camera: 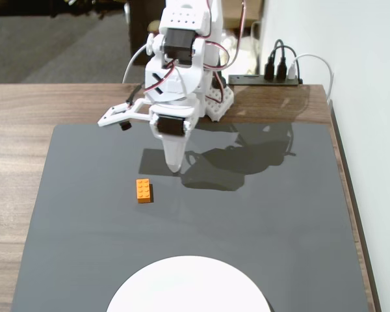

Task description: Grasp a lego block and put it on the plate.

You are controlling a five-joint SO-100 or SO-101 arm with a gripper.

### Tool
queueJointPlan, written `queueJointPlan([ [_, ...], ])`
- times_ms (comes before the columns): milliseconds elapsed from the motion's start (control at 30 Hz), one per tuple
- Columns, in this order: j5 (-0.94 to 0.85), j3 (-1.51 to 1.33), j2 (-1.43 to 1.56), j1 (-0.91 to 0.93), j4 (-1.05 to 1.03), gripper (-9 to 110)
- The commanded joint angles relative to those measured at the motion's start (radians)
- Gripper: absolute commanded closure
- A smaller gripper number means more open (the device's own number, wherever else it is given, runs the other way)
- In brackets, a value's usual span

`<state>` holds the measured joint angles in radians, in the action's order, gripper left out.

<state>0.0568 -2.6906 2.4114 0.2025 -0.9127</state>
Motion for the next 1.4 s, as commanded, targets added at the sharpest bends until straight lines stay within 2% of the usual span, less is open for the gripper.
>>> queueJointPlan([
  [0, -0.002, 0.037, -0.002, -0.008, 0.009, 101],
  [1367, 0.009, 0.038, -0.028, 0.071, 0.072, 101],
])
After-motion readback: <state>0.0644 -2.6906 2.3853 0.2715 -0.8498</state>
